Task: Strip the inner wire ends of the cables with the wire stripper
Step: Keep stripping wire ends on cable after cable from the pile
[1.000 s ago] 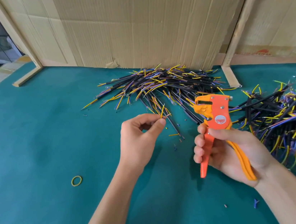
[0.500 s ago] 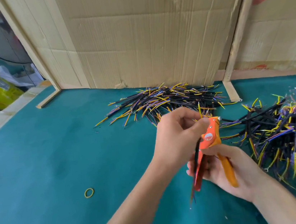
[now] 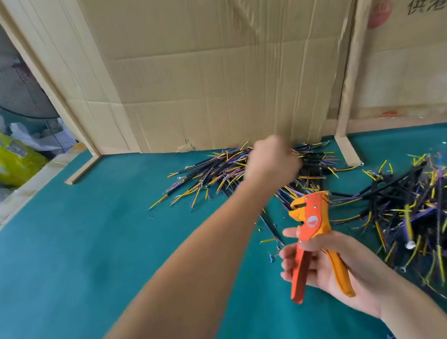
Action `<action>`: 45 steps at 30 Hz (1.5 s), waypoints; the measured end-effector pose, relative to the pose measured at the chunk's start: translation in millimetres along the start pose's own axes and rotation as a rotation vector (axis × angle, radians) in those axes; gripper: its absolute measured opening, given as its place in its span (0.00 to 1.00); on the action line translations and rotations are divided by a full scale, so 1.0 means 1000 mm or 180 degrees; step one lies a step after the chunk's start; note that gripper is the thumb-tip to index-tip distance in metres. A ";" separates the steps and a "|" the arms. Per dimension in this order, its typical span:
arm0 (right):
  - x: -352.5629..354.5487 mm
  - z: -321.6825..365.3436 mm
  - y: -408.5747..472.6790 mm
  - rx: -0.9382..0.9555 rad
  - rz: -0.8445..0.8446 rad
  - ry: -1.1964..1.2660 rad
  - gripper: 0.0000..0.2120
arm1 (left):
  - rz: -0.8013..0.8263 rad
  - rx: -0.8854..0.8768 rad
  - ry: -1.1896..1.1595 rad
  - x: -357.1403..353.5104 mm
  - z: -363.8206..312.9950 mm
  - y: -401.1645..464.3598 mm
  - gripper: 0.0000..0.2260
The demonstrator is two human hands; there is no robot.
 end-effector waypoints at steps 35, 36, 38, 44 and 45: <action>0.015 0.019 0.004 0.0510 0.0431 0.0571 0.30 | -0.0515 -0.0329 -0.0851 -0.011 0.084 -0.189 0.05; 0.017 0.020 0.005 0.0534 0.0420 0.0569 0.30 | -0.0469 -0.0392 -0.0807 -0.012 0.083 -0.189 0.05; 0.021 0.022 0.006 0.0580 0.0400 0.0541 0.31 | -0.0388 -0.0451 -0.0800 -0.012 0.082 -0.190 0.06; 0.018 0.020 0.005 0.0624 0.0712 0.0360 0.34 | -0.0071 -0.0176 -0.1499 -0.008 0.079 -0.185 0.13; 0.015 0.018 0.005 0.0627 0.0793 0.0270 0.33 | -0.0034 -0.0014 -0.1717 -0.007 0.081 -0.184 0.15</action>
Point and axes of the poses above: each hand's wrist, its own y-axis towards the middle knuckle, its own x-axis out of the back of the hand, z = x × y, the point moved 4 cm from there along y, towards the middle knuckle, and after that the axes turned 10 degrees about -z, right-handed, at the moved point
